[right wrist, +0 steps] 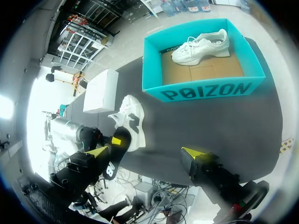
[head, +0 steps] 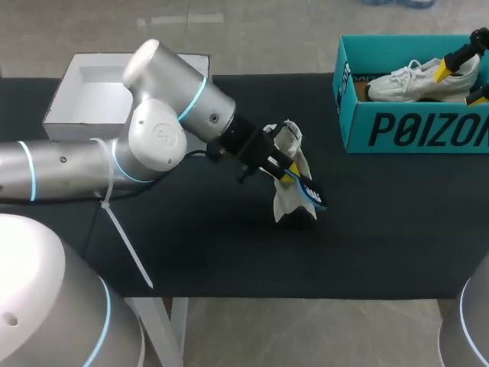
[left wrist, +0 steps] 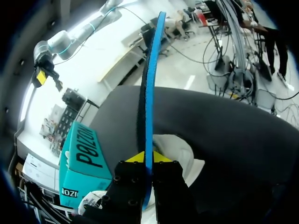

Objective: Take the shoe out of the shoebox, open the shoe tongue, remove and reinsert the insole, then place the shoe into the shoebox

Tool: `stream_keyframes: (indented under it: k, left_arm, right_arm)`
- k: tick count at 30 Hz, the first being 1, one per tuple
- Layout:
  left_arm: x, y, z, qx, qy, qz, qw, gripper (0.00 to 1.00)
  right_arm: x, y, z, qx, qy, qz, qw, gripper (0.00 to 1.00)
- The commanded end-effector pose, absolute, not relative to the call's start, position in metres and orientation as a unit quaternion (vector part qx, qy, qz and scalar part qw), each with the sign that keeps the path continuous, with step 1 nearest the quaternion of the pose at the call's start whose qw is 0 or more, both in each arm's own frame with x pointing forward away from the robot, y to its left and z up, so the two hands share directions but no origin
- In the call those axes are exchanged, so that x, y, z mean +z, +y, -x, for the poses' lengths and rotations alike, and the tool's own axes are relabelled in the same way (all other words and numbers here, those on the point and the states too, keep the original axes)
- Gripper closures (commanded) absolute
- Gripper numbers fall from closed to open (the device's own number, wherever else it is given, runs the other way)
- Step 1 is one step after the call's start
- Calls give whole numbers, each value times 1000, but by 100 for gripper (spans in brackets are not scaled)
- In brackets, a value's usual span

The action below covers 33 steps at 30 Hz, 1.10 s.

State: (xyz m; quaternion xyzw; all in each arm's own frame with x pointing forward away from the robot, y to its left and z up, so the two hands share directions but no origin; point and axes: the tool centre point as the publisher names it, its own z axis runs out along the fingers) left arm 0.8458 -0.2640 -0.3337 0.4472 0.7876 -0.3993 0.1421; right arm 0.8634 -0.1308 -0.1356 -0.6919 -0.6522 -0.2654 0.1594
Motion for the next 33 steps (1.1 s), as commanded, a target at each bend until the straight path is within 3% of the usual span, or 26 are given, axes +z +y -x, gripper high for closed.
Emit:
stream_keyframes:
  k: [1,24,25,27,28,30,31,32,33]
  left_arm:
    - [-342,-271,-850,-395,791,-444,148,100]
    - [-358,-264,-884,-368,817,-405,183,100]
    - [-355,-263,-882,-368,816,-407,184,63]
    - [-352,-262,-879,-371,812,-411,184,26]
    - [-350,-261,-877,-371,811,-413,185,38]
    - [-347,-260,-874,-372,808,-417,187,35]
    - [-345,-259,-871,-374,806,-419,188,25]
    - [-343,-259,-870,-377,803,-421,189,21]
    - [-341,-259,-869,-378,802,-422,190,25]
  right_arm:
    - [-136,-131,-864,-264,-652,692,159,0]
    - [-136,-131,-864,-264,-652,692,159,0]
    - [-136,-131,-864,-264,-652,692,159,0]
    - [-136,-131,-864,-264,-652,692,159,0]
    - [-136,-131,-864,-264,-652,692,159,0]
    - [-136,-131,-864,-264,-652,692,159,0]
    - [-136,-131,-864,-264,-652,692,159,0]
    - [-136,-131,-864,-264,-652,692,159,0]
    - [-136,-131,-864,-264,-652,692,159,0]
